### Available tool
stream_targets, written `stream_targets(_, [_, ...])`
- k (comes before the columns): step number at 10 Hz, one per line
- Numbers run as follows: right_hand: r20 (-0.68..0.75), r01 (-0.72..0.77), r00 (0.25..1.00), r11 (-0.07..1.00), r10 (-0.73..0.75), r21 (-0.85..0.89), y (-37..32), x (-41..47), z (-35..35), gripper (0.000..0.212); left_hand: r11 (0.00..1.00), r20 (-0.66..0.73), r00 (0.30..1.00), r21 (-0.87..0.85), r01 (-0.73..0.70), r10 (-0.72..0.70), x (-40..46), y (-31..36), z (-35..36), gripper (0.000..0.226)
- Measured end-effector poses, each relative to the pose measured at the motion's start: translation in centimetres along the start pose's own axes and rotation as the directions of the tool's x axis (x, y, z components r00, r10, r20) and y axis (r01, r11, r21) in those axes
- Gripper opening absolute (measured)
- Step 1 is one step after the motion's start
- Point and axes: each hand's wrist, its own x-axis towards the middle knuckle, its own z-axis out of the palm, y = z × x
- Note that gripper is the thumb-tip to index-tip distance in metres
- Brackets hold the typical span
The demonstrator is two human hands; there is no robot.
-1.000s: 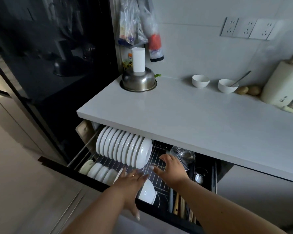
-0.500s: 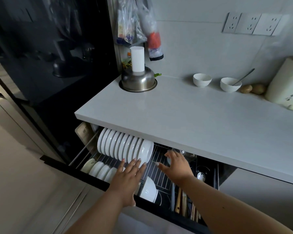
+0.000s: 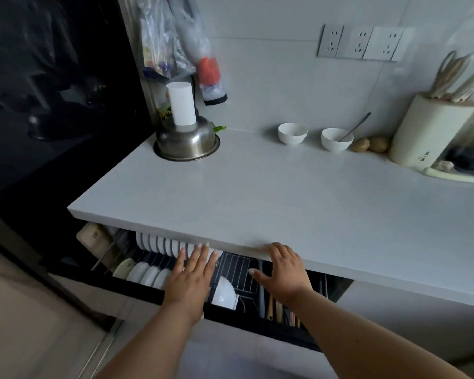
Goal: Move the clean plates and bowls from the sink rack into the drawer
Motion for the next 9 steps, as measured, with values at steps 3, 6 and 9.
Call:
stream_targets(3, [-0.016, 0.053, 0.998, 0.998, -0.053, -0.014, 1.6, 3.0, -0.2, 0.079, 0.995, 0.022, 0.997, 0.06, 0.076, -0.078, 5.5, 0.8, 0.0, 0.112])
stream_targets(6, [-0.04, 0.023, 0.999, 1.0, -0.023, -0.002, 3.1, 5.2, -0.9, 0.062, 0.996, -0.025, 0.999, -0.082, 0.044, -0.046, 9.2, 0.9, -1.4, 0.066])
stream_targets(9, [-0.057, 0.051, 0.997, 0.997, -0.048, 0.052, 2.9, 7.7, -2.0, 0.058, 0.973, 0.09, 0.996, -0.23, 0.005, 0.016, 8.9, -0.3, -2.8, 0.076])
